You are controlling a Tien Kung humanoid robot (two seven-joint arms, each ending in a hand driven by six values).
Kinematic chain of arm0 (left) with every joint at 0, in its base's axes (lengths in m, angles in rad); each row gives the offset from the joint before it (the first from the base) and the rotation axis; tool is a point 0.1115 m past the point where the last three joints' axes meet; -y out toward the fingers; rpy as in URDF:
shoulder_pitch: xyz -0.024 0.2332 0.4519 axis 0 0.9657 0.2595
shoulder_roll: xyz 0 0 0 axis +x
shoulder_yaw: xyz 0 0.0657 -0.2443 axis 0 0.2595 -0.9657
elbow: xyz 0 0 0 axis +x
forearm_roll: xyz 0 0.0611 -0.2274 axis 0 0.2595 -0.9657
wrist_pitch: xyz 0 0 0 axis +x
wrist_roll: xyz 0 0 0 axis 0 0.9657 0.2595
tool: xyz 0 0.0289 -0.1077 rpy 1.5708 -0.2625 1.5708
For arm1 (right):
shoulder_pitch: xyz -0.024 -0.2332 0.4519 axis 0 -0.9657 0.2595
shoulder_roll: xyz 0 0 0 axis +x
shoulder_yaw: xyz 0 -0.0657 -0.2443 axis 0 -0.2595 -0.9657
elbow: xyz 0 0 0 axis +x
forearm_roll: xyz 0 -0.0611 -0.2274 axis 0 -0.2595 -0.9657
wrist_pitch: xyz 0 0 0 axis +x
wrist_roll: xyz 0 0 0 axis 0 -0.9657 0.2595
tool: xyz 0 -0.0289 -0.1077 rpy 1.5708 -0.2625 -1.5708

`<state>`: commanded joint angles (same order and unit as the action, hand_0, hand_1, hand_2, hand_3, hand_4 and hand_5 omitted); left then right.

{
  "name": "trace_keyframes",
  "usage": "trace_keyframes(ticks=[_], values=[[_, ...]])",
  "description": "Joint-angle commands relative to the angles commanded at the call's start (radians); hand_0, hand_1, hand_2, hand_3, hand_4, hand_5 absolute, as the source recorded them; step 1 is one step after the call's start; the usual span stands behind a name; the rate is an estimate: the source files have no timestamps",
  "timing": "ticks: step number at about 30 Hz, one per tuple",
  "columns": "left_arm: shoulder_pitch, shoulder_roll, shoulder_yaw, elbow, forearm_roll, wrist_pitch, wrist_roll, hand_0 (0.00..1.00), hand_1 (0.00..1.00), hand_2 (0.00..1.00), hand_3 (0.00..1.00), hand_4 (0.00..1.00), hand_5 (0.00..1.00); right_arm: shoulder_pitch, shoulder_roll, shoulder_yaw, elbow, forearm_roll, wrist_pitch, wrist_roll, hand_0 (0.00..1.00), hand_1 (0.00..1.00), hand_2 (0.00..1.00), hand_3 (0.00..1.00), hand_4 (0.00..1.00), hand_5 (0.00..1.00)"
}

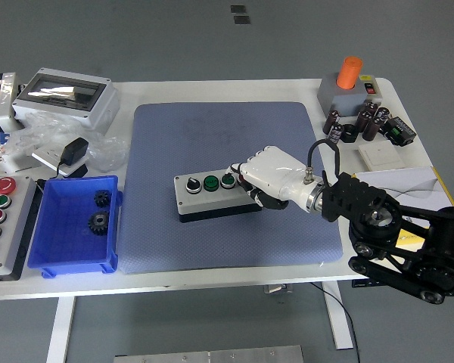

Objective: Pick up the button,place it on the desk,press the button,press the button

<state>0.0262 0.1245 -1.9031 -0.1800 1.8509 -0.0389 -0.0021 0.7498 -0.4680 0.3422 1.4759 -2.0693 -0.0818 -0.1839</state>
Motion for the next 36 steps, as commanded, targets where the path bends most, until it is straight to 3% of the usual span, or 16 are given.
trace_keyframes(ticks=[7,13,17,27,29,34,35,36], values=[[0.000,0.001,0.001,0.000,0.000,-0.001,0.000,0.728,0.732,0.604,0.634,0.620,0.231,0.006,0.027,-0.023,-0.052,0.009,0.005,-0.004,0.409,0.300,0.212,0.744,0.188,0.002],[0.002,0.001,0.002,0.000,-0.003,-0.002,-0.001,0.728,0.732,0.603,0.634,0.620,0.234,0.007,0.028,-0.055,-0.066,0.014,0.023,-0.012,0.405,0.297,0.213,0.743,0.184,0.002],[0.002,0.001,0.005,0.000,-0.006,-0.003,-0.003,0.728,0.732,0.603,0.634,0.621,0.235,0.004,0.025,-0.044,-0.056,0.038,0.006,0.001,0.405,0.295,0.210,0.743,0.183,0.002],[0.006,-0.001,0.005,0.000,-0.008,-0.002,-0.001,0.728,0.732,0.603,0.634,0.620,0.235,-0.031,-0.022,0.132,0.043,0.249,-0.154,0.136,0.399,0.291,0.209,0.735,0.184,0.002],[0.006,-0.001,0.005,0.000,-0.007,-0.002,-0.001,0.728,0.733,0.603,0.634,0.621,0.235,-0.043,-0.031,0.177,0.042,0.275,-0.142,0.129,0.347,0.263,0.199,0.721,0.229,0.024],[0.006,0.002,0.002,0.000,-0.002,-0.001,0.002,0.728,0.733,0.603,0.634,0.621,0.235,-0.065,-0.033,0.234,0.009,0.262,-0.097,0.110,0.347,0.263,0.199,0.721,0.229,0.024],[0.006,0.003,0.001,0.000,0.000,-0.001,0.002,0.729,0.733,0.603,0.633,0.619,0.236,-0.069,-0.031,0.237,0.001,0.255,-0.091,0.111,0.430,0.458,0.484,0.835,0.771,0.275],[0.006,0.003,0.000,0.000,0.002,-0.001,0.002,0.729,0.733,0.603,0.633,0.619,0.236,-0.072,-0.030,0.237,-0.004,0.247,-0.089,0.113,0.430,0.458,0.484,0.835,0.771,0.275]])
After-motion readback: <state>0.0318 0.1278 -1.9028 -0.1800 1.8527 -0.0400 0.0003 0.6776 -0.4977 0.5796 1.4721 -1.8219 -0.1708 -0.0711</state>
